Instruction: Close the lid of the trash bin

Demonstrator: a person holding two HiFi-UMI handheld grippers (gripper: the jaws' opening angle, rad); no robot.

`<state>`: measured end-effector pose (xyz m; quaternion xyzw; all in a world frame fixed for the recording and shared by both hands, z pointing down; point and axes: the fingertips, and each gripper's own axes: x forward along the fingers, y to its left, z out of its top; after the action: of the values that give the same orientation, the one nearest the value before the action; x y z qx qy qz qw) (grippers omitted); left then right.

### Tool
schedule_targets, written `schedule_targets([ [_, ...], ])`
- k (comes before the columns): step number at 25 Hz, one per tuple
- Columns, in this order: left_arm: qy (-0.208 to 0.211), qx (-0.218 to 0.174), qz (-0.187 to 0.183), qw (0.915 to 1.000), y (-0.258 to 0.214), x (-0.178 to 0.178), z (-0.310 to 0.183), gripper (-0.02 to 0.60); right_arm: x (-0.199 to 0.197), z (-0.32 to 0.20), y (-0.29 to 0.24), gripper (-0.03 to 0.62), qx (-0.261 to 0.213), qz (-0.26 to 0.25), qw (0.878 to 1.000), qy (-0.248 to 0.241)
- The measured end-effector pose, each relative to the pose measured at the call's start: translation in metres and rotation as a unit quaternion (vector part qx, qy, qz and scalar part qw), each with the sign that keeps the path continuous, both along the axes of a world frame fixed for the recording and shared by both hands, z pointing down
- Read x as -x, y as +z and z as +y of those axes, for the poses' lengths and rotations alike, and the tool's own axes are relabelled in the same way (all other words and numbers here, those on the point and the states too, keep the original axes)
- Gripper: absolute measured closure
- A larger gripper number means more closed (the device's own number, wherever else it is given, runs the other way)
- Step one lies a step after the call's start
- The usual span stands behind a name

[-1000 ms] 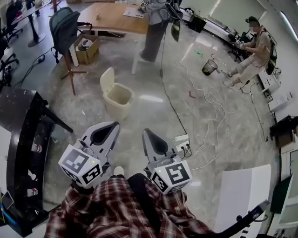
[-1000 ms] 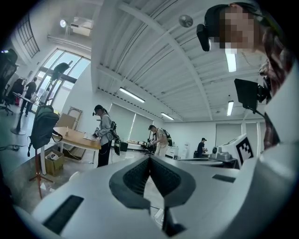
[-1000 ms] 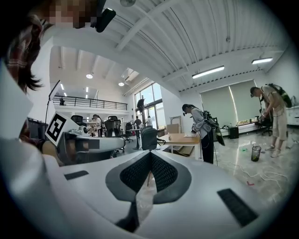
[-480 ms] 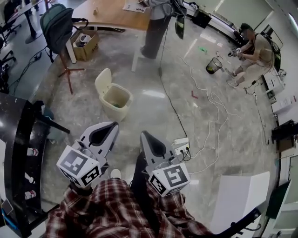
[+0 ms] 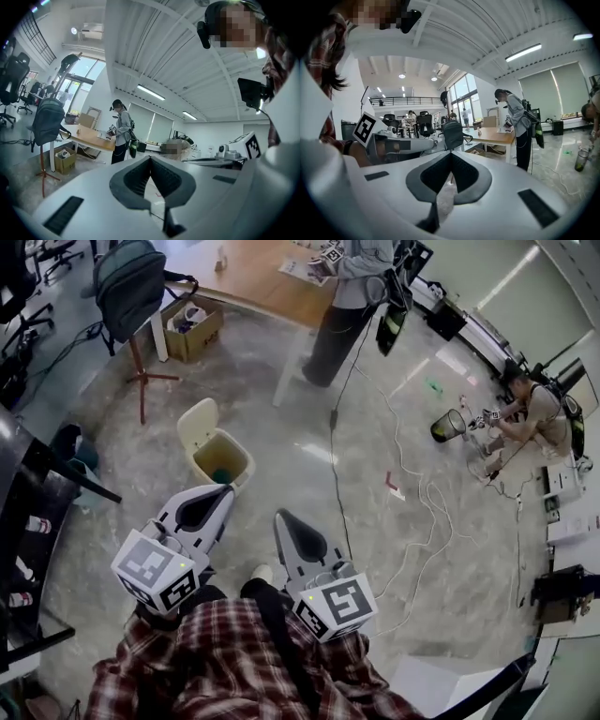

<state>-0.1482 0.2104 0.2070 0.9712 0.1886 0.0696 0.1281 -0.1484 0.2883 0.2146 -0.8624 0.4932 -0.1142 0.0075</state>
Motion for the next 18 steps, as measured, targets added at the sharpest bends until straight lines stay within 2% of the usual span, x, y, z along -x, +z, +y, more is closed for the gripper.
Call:
schedule_targets([
  [6,-0.067,0.007,-0.025,0.9974,0.008,-0.032,0.002,0.571,-0.057,0.01,0.008,0.582,0.014,-0.021,0.998,-0.052],
  [12,-0.13,0.016,-0.055,0.9898,0.034,-0.053,-0.061,0.571,-0.099,-0.045,0.035,0.582,0.021,-0.053,0.994,-0.091],
  [18,-0.171,0.02,-0.041,0.9842,0.035,-0.101,-0.135,0.571,-0.151,-0.117,0.033,0.582,0.03,-0.04,0.99,-0.134],
])
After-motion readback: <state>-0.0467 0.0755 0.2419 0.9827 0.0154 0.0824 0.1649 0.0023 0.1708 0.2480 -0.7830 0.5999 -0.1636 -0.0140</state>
